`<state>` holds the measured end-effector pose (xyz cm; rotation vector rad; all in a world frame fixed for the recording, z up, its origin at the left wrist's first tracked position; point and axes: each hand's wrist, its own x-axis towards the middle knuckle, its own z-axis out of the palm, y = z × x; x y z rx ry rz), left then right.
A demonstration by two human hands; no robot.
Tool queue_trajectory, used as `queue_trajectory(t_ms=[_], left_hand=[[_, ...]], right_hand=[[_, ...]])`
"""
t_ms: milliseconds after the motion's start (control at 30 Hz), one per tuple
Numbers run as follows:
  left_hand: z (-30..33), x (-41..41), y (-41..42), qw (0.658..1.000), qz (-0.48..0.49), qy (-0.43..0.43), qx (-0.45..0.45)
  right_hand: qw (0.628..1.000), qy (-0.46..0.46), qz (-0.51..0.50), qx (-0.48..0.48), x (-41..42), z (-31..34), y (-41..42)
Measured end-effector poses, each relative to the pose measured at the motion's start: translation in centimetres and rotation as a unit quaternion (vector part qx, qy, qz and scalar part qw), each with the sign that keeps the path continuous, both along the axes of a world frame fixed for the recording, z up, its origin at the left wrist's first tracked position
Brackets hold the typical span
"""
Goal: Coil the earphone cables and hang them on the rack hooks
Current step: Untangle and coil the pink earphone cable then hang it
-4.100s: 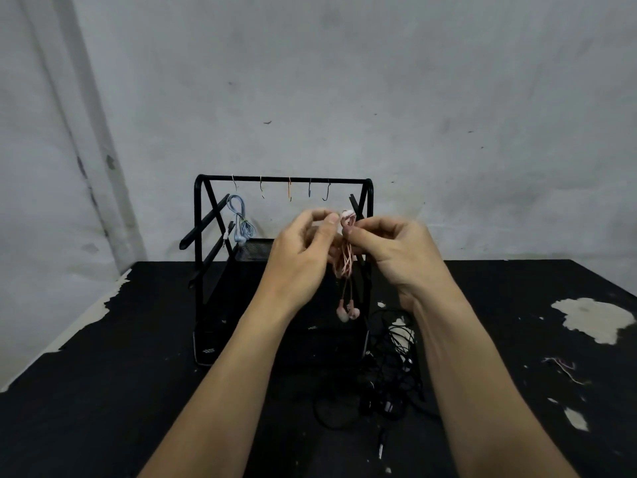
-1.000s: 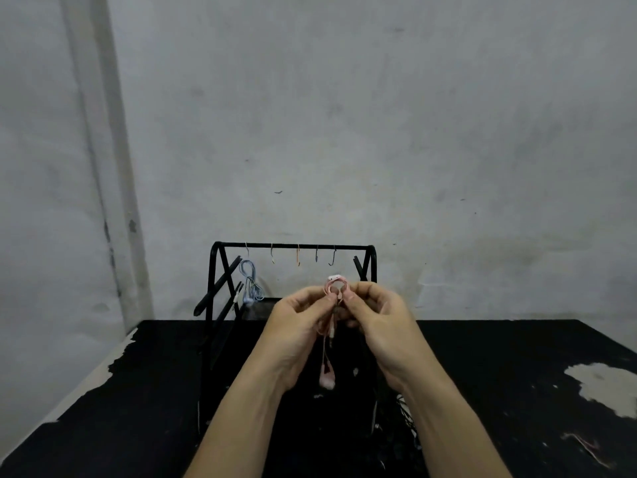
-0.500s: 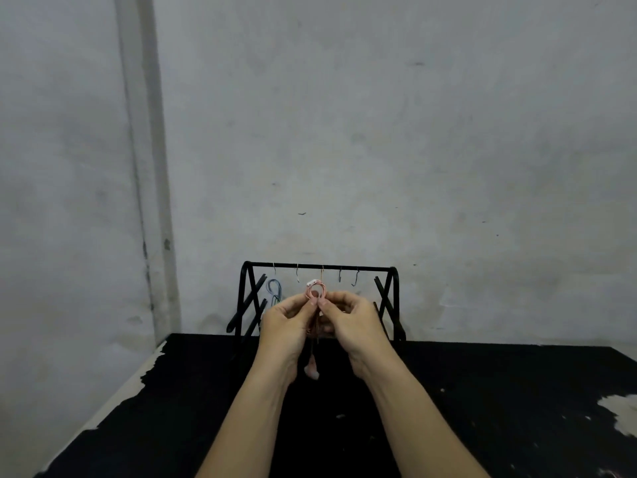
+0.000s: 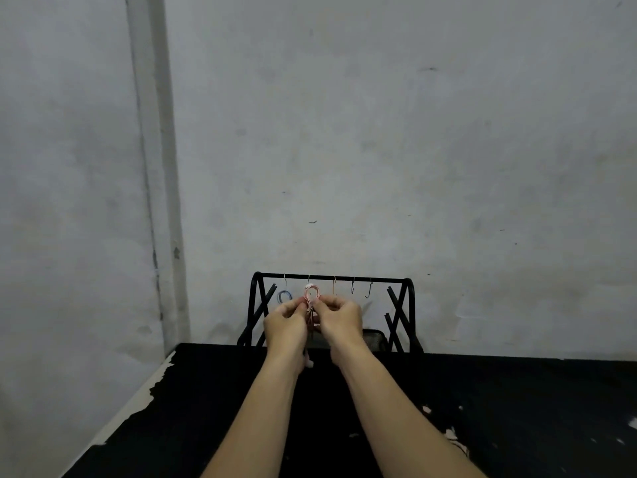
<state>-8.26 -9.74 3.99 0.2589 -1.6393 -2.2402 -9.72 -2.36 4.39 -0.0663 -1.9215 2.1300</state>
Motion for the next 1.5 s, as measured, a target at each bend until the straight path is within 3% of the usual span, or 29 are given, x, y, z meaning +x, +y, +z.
queue_trajectory(t_ms=[300,800,1133,1367,1500], left_hand=[[-0.3,-0.5,-0.1,0.998,-0.037,-0.041,0.010],[0.2,-0.2,0.5,0.998,-0.038,-0.040,-0.010],[-0.3,0.6,0.1,0.999,0.022,-0.020,-0.015],[-0.2,3.3,1.1,0.994,0.046,0.040,-0.094],[-1.1,5.4,3.0,0.989,0.015,0.064,-0.130]], right_hand=[[0.998,0.004,-0.045,0.052,-1.7,-0.7,-0.4],[0.997,0.028,-0.028,0.060,-2.1,-0.8,-0.4],[0.994,-0.021,-0.050,0.096,-0.1,-1.0,0.6],[0.994,-0.020,0.052,0.092,5.3,-0.2,3.2],[0.980,0.029,0.071,0.181,8.0,-0.9,6.1]])
